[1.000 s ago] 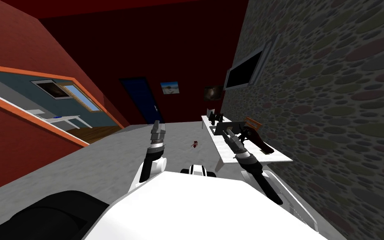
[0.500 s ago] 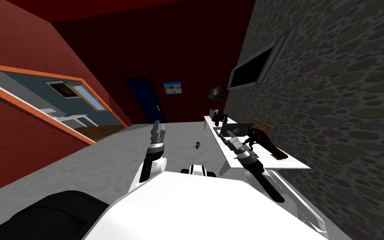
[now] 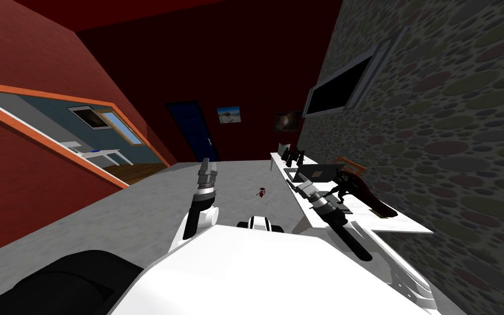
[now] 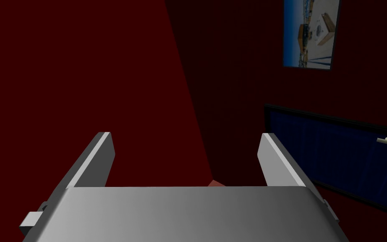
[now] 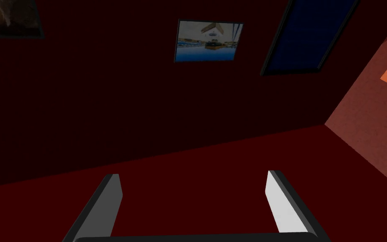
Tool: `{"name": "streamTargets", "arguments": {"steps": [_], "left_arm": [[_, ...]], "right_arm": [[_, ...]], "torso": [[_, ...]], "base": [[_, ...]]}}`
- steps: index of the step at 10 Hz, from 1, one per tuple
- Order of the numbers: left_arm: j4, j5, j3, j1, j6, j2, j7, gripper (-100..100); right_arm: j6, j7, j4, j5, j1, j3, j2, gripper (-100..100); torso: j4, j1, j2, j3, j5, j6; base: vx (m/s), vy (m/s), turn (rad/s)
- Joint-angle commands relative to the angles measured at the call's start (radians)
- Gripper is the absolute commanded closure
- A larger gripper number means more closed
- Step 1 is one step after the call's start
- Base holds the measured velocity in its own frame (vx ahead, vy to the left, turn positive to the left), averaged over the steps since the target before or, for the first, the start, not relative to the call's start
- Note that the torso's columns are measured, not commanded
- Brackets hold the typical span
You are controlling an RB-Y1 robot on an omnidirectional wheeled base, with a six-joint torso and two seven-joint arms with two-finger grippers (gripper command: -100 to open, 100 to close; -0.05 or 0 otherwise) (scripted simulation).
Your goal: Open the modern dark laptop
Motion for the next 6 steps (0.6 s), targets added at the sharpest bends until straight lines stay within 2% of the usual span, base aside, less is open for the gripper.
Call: {"name": "streamTargets", "arguments": {"steps": [1, 3, 4, 6], "left_arm": [[0.000, 0.000, 0.000, 0.000, 0.000, 0.000, 0.000, 0], [0.000, 0.000, 0.000, 0.000, 0.000, 0.000, 0.000, 0], [0.000, 0.000, 0.000, 0.000, 0.000, 0.000, 0.000, 0], [0.000, 0.000, 0.000, 0.000, 0.000, 0.000, 0.000, 0]], "right_arm": [[0.015, 0.062, 0.028, 0.055, -0.001, -0.012, -0.037, -100], [0.037, 0.126, 0.070, 0.122, -0.011, -0.026, -0.086, -100], [0.037, 0.136, 0.070, 0.130, -0.011, -0.026, -0.086, -100], [0.059, 0.199, 0.113, 0.197, -0.022, -0.040, -0.135, -100]], "torso": [[-0.001, 0.002, -0.002, -0.001, 0.000, 0.000], [0.000, 0.001, 0.000, 0.000, 0.000, 0.000], [0.000, 0.001, -0.001, 0.000, 0.000, 0.000], [0.000, 0.001, 0.000, 0.000, 0.000, 0.000]], "base": [[0.074, 0.068, 0.006], [0.074, 0.049, 0.008], [0.072, 0.040, 0.004], [0.090, 0.033, -0.011]]}}
